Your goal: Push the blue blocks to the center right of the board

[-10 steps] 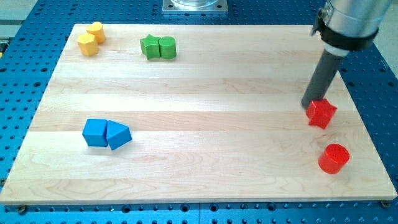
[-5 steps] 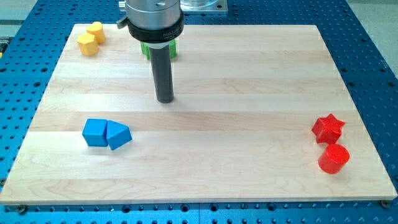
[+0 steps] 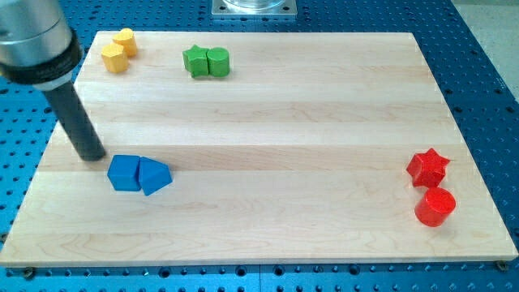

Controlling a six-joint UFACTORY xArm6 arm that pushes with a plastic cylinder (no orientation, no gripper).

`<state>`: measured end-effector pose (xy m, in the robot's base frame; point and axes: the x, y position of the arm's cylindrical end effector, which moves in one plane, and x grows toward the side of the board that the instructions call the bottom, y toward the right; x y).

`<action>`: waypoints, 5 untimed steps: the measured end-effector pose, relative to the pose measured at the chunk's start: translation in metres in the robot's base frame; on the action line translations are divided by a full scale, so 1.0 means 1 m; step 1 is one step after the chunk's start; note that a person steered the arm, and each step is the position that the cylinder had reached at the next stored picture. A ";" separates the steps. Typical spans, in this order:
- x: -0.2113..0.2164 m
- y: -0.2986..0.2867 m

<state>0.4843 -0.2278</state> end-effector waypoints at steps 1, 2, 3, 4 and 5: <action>0.023 0.057; 0.034 0.053; 0.058 0.066; 0.075 0.085; 0.074 0.146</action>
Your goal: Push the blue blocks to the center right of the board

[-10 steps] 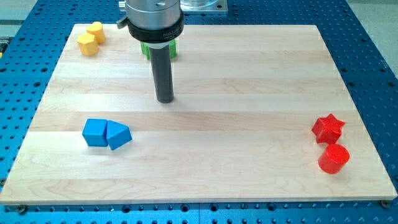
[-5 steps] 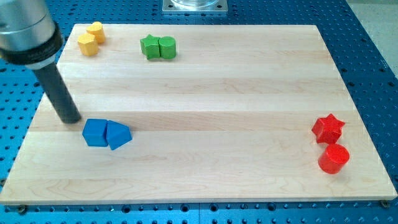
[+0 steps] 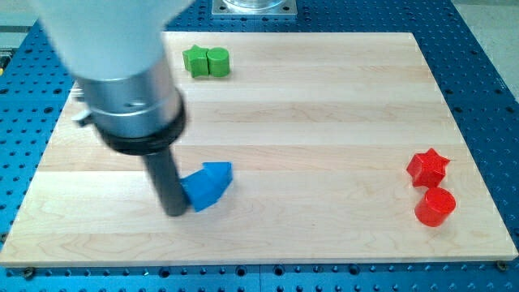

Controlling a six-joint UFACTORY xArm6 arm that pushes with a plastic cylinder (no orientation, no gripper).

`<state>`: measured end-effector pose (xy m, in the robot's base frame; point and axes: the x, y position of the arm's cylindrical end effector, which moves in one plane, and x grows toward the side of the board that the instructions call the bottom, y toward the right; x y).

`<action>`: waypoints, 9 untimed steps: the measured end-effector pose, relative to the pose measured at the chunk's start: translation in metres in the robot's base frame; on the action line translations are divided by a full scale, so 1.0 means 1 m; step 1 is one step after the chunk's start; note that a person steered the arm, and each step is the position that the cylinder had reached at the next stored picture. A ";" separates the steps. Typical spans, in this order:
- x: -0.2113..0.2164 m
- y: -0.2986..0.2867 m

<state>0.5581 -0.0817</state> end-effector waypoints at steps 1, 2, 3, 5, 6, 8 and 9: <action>-0.037 0.045; -0.066 0.098; -0.096 0.136; -0.118 0.213; -0.114 0.252; -0.126 0.253; -0.148 0.280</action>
